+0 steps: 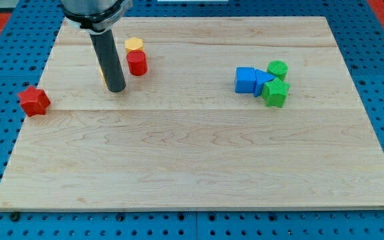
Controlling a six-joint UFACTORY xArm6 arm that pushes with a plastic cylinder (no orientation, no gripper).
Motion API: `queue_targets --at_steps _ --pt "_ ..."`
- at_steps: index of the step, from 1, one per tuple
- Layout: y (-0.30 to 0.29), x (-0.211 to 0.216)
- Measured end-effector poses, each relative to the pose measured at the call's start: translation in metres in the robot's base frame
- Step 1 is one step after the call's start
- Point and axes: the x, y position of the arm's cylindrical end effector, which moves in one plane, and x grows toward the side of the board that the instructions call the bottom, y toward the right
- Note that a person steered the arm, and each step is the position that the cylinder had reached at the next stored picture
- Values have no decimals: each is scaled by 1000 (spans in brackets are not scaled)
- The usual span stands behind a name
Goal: Place the yellow heart to the left of the red circle
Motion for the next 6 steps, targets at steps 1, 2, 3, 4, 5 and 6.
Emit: queue_targets --at_steps 1,2,3,4,5,6 --pt "-26 19" --pt "-32 -5" --pt "-26 -31" --pt "-29 -15" --pt "-52 66" --pt "-167 130"
